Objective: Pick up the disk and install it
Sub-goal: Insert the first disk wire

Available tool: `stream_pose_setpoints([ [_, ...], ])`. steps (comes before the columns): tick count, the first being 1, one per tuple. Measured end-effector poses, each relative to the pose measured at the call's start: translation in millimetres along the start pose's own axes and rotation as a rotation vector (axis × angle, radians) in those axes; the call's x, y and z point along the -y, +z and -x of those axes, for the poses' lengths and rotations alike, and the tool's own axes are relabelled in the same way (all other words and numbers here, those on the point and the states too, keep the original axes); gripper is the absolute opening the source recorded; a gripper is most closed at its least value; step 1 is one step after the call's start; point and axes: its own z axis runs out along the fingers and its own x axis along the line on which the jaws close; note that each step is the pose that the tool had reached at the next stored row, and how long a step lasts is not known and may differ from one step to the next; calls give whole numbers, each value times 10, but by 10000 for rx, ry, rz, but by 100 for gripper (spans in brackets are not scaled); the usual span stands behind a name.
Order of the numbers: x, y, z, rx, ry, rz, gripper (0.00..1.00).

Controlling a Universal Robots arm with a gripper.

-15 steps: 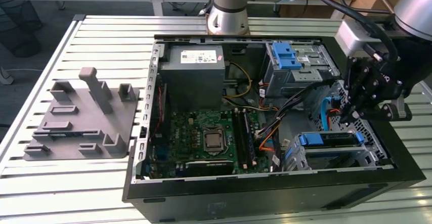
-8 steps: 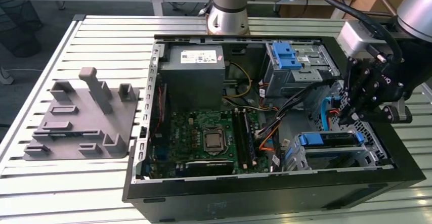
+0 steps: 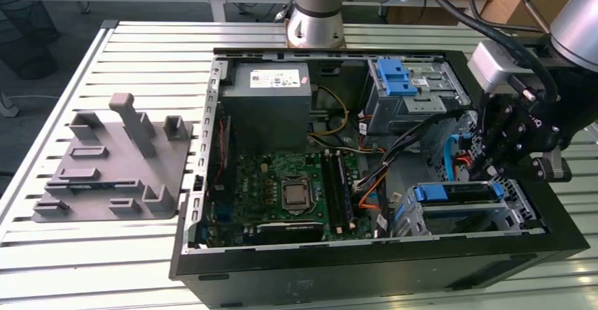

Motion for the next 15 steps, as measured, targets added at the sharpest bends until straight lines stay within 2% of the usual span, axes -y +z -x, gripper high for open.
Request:
stream_pose_setpoints([
  [6, 2, 27, -34, -85, 9, 4, 16],
  [10, 9, 33, -34, -98, 7, 161, 16],
  [15, 14, 48, -33, -99, 29, 180, 16],
])
